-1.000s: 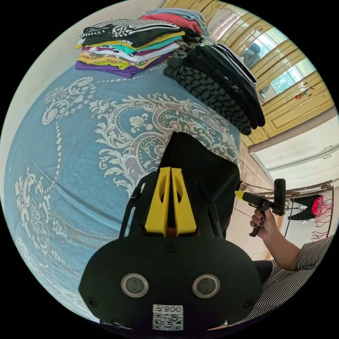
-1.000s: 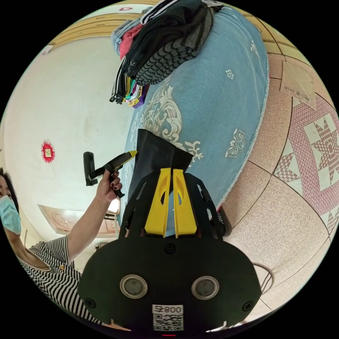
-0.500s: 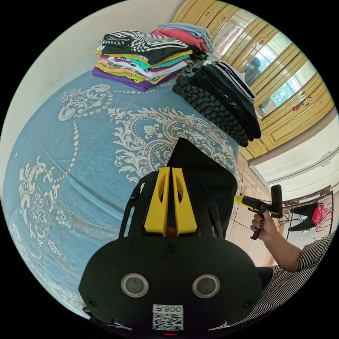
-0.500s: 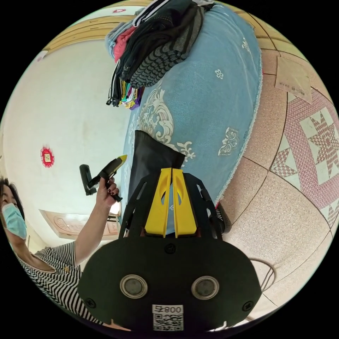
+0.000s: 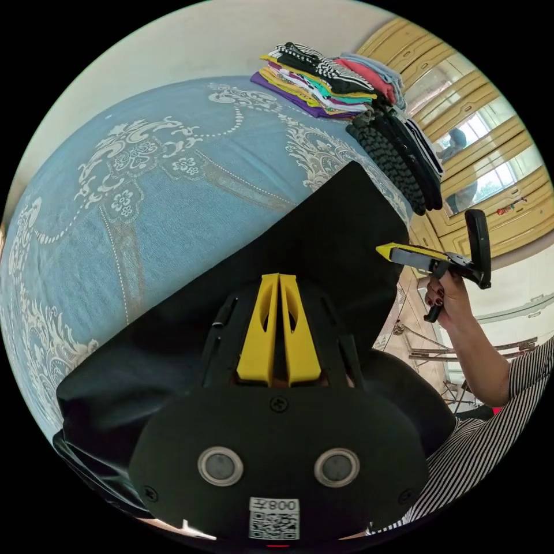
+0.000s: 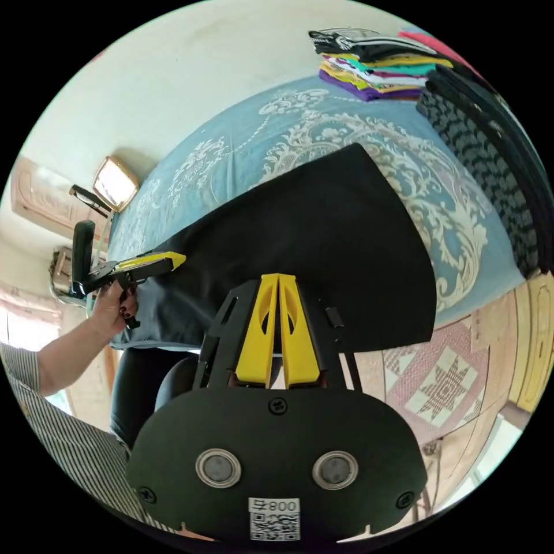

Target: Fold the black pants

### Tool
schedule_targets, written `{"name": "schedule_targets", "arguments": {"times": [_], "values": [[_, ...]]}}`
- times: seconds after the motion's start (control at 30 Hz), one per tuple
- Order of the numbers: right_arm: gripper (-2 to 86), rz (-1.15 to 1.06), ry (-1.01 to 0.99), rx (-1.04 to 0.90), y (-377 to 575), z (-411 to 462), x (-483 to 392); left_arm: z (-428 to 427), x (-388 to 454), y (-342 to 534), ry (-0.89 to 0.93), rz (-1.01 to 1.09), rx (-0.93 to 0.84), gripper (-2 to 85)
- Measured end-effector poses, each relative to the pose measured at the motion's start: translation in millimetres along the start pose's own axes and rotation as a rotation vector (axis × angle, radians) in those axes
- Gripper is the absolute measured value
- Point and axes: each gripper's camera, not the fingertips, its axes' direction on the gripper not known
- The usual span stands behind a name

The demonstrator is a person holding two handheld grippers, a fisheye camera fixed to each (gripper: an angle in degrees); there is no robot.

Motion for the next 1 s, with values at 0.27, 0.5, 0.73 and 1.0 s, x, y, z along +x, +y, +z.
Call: {"name": "schedule_targets", "arguments": {"times": [0.27,0.5,0.73,1.0], "values": [[0.3,-0.057,0.085,-0.059,-29.4,-3.4,-58.6,-61.3,-70.4,102.4,0.105,-0.078,0.15,0.9],[2.3,-0.253,-0.063,-0.066,-75.3,-7.9,-148.9,-154.9,-199.1,237.4,-0.107,-0.324,0.246,6.7],[5.5,-0.588,-0.4,-0.211,-161.1,55.4,-313.9,-173.4,-311.7,293.5,-0.124,-0.388,0.104,9.1],[6.5,-0.822,-0.492,-0.405,-208.0,112.3,-429.7,-169.4,-365.8,362.4,0.022,-0.325,0.074,3.8]]}}
